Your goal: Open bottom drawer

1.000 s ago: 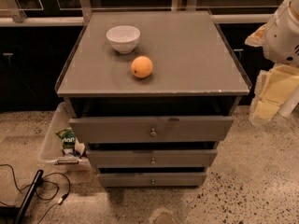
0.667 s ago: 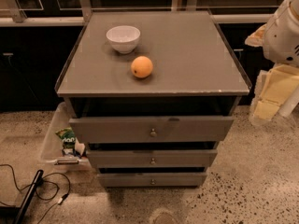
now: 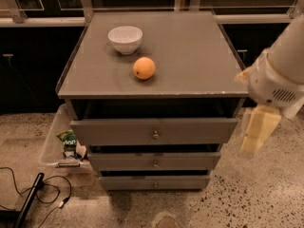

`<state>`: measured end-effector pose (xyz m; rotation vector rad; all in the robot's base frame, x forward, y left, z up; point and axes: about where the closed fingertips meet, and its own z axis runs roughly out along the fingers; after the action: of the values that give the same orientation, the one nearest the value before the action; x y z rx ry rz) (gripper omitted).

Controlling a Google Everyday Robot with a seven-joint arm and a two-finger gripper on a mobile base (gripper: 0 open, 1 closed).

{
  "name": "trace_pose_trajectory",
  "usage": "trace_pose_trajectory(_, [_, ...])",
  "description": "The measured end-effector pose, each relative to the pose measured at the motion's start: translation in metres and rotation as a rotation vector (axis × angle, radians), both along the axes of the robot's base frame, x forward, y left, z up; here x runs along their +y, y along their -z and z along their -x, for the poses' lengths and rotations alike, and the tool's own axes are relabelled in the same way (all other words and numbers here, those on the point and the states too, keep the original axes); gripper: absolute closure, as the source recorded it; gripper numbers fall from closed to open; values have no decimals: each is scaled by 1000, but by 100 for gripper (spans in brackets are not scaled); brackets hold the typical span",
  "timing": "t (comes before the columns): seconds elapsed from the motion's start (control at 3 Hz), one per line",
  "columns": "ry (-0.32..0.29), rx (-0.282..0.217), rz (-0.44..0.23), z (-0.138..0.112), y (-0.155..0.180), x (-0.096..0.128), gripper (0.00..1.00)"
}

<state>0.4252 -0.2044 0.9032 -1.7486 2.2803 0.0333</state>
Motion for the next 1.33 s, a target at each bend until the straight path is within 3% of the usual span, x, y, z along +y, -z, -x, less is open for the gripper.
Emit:
trace_pose_trajectory(0.33, [-15, 53, -22, 19, 92, 1, 0])
trace_pose_trajectory(0.67, [-16, 53, -22, 20, 91, 1, 0])
trace_pose_trajectory(1.0, [-3, 120, -70, 22, 125, 1, 0])
trace_pose_trajectory(1.33, [40, 204, -131, 26, 200, -9, 0])
